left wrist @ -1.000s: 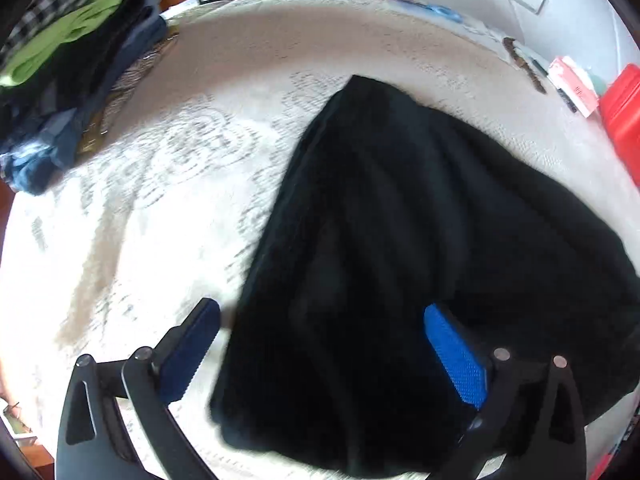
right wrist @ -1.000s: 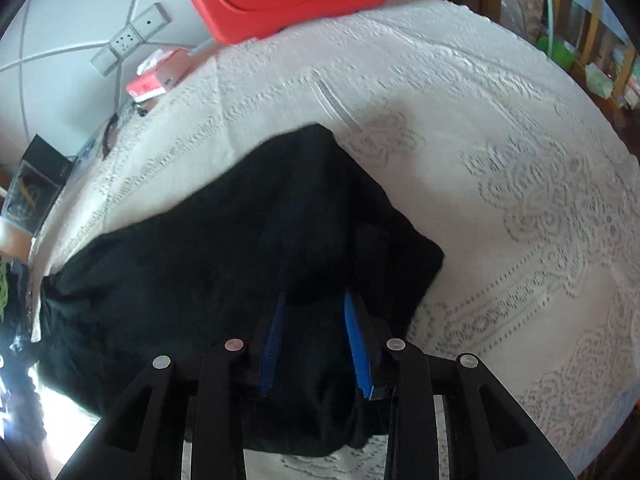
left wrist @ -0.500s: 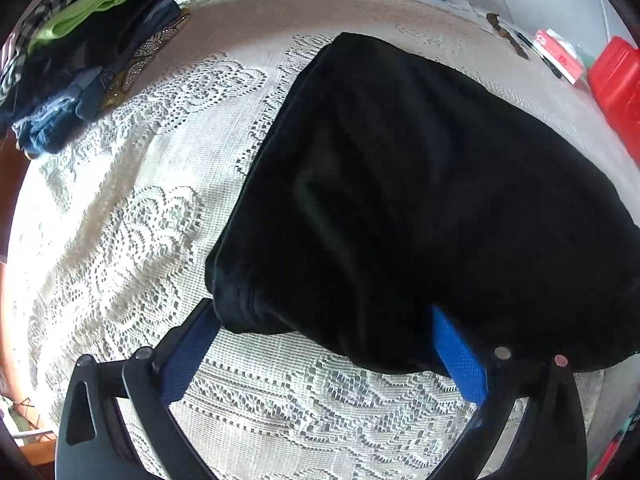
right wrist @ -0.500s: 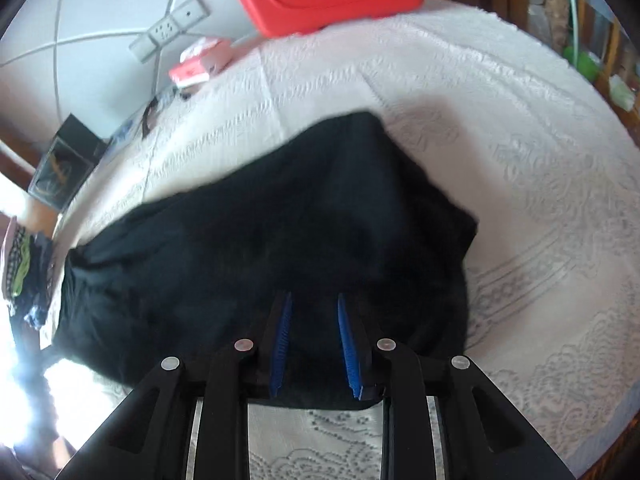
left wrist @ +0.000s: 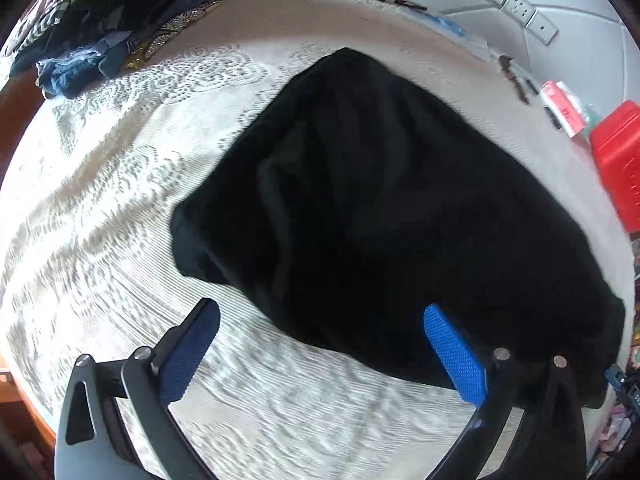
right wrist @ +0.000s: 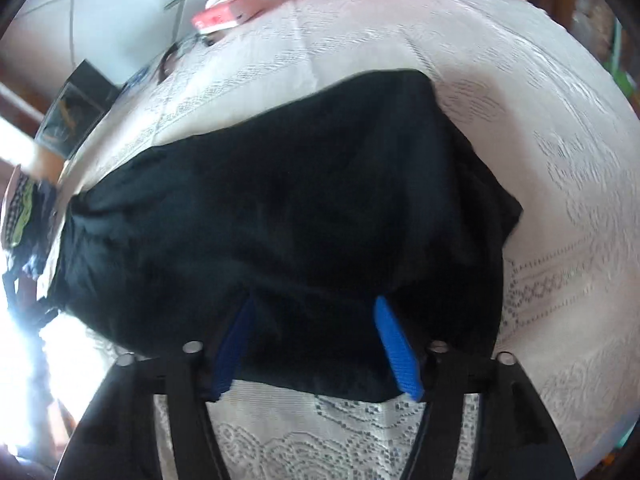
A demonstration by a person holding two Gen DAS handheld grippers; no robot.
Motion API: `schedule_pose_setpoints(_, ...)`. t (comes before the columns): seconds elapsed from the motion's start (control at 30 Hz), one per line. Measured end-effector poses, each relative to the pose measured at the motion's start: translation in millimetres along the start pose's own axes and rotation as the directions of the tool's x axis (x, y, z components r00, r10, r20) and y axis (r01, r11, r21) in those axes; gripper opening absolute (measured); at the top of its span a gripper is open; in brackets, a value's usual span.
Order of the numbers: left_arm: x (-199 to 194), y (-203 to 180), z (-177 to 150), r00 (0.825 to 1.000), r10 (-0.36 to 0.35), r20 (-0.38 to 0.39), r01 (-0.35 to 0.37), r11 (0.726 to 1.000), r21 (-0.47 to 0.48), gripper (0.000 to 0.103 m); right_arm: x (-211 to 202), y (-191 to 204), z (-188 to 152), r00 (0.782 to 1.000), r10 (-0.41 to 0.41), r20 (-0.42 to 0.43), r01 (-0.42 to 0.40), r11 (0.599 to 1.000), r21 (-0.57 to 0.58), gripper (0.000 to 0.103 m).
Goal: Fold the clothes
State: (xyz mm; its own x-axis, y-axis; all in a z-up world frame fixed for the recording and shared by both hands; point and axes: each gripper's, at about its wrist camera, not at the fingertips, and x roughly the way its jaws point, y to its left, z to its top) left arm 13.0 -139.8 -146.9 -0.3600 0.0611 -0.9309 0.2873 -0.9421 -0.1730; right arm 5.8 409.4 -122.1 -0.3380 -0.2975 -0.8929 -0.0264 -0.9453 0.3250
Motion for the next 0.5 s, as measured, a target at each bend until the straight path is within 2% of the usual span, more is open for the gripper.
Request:
schedule_pose_setpoints(0.1, -6, -65, -33, 0.999, -0.027, 0.028, 0.026, 0.999, 0.03, 0.103, -13, -4, 29, 0.998, 0.021, 0.056, -0.012, 0.99, -0.144, 0.051)
schedule_pose_setpoints(0.17, -2, -116, -59, 0.999, -0.014, 0.035, 0.013, 0.999, 0.031, 0.103, -15, -14, 48, 0.997, 0.049, 0.06, -0.033, 0.969, -0.244, 0.041)
schedule_pose_setpoints(0.27, 8, -184, -104, 0.999, 0.031, 0.018, -0.031, 0.999, -0.007, 0.103, -8, -31, 75, 0.994, 0.11, 0.005, -0.1, 0.92, -0.378, 0.039)
schedule_pose_setpoints(0.37, 19, -242, -133, 0.998, 0.058, -0.039, -0.057, 0.998, 0.019, 0.103, 2, -41, 84, 0.992, 0.101, -0.077, -0.126, 0.859, -0.496, 0.039)
schedule_pose_setpoints(0.43, 24, -270, -149, 0.989, 0.142, -0.035, -0.14, 0.989, 0.057, 0.103, 10, -45, 81, 0.987, 0.103, -0.121, -0.152, 0.827, -0.541, 0.039)
schedule_pose_setpoints(0.5, 22, -281, -159, 0.986, 0.168, 0.001, -0.168, 0.985, 0.033, 0.103, 14, -53, 77, 0.981, 0.124, -0.147, -0.186, 0.806, -0.562, 0.039)
